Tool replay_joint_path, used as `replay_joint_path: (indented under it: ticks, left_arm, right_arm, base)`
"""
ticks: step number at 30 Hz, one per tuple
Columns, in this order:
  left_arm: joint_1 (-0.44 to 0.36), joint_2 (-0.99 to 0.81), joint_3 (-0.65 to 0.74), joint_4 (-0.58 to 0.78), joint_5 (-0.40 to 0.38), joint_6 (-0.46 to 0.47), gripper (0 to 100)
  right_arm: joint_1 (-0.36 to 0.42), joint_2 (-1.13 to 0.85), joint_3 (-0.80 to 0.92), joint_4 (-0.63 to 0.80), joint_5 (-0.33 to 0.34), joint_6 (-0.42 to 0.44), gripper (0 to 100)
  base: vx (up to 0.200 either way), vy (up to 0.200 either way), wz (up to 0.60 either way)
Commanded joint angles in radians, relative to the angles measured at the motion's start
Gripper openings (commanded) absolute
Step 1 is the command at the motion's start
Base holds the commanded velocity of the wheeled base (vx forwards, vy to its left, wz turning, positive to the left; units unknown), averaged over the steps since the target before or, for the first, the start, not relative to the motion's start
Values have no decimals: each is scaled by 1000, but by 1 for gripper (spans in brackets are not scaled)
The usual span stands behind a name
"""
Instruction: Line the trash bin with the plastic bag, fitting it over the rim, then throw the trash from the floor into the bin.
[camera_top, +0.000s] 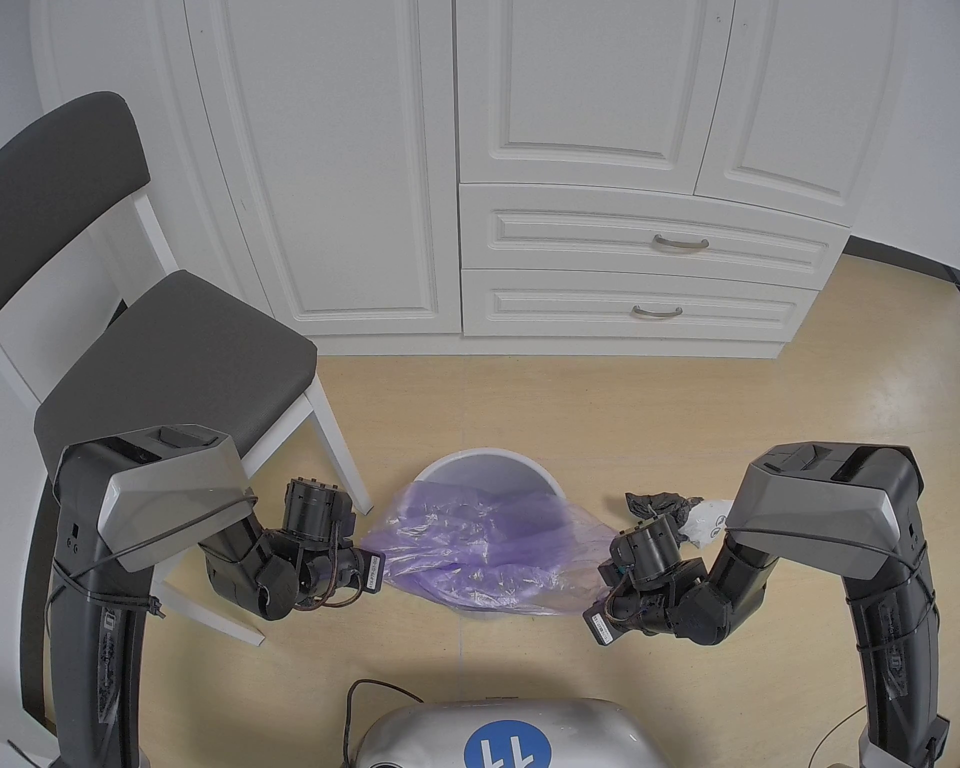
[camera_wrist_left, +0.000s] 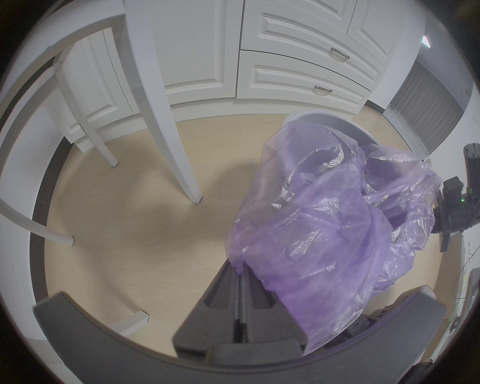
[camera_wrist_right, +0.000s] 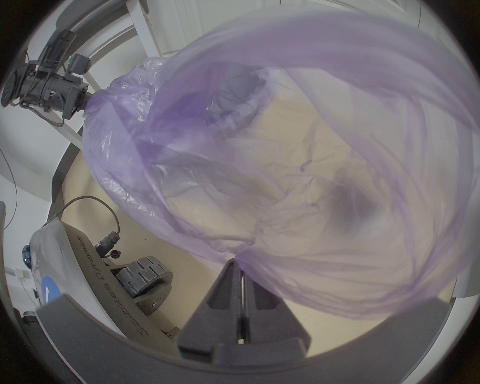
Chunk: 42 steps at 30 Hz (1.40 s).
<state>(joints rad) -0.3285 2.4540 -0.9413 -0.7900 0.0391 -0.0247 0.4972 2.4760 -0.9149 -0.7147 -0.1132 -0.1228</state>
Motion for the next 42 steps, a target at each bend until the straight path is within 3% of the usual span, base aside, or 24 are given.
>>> replay_joint_path:
  ticks: [1,2,7,9,10,11,13,20,23,24,26,27,28,30,31,32,34,38,42]
  left_arm:
    - [0,-20,12,0,-2,-4,0]
    - [0,-33,21,6,-12,-3,0]
    - [0,-112,91,14,-94,8,0]
    - [3,-155,119,18,-131,22,0]
    - [5,-156,121,18,-133,23,0]
    - [13,-173,139,18,-142,52,0]
    - [22,-182,151,18,-143,86,0]
    - [36,-181,162,20,-145,114,0]
    - [49,-176,165,61,-145,132,0]
    - [52,-179,164,87,-145,146,100]
    - [55,-182,162,107,-145,160,100]
    - [66,-185,156,150,-145,195,100]
    - [71,-185,156,158,-145,203,100]
    - [78,-185,156,167,-145,213,100]
    - [88,-181,156,172,-145,230,100]
    - [89,-181,157,173,-145,235,100]
    - [101,-182,162,173,-147,266,100]
    - [106,-207,174,173,-145,290,100]
    - [120,-225,177,173,-143,292,100]
  right_arm:
    - [0,-32,36,1,3,-46,0]
    - [0,-51,53,1,6,-67,100]
    - [11,-195,166,9,33,-90,100]
    - [9,-312,248,15,125,-150,100]
    - [7,-318,252,15,130,-156,100]
    - [-3,-407,312,18,176,-236,100]
    - [-14,-479,357,18,196,-285,100]
    - [-11,-578,393,0,196,-298,100]
    - [-11,-511,378,-68,130,-311,100]
    - [-6,-486,380,-112,96,-321,100]
    - [-2,-460,383,-157,70,-330,100]
    - [17,-358,404,-362,-8,-377,100]
    - [26,-315,415,-456,-33,-400,100]
    - [34,-241,429,-603,-57,-437,100]
    - [40,-147,436,-795,-68,-492,100]
    - [40,-120,435,-845,-68,-509,100]
    - [27,-46,429,-856,-49,-612,100]
    - [1,-57,469,-856,127,-666,100]
    - [-32,-49,449,-856,132,-683,100]
  base:
    - [0,0,0]
    - [0,0,0]
    - [0,0,0]
    - [0,0,0]
    - [0,0,0]
    - [0,0,0]
    - [0,0,0]
    - [0,0,0]
    - [0,0,0]
    - [0,0,0]
    - [0,0,0]
    - [0,0,0]
    - [0,0,0]
    - [0,0,0]
    - [0,0,0]
    - [0,0,0]
    - [0,0,0]
    - [0,0,0]
    - [0,0,0]
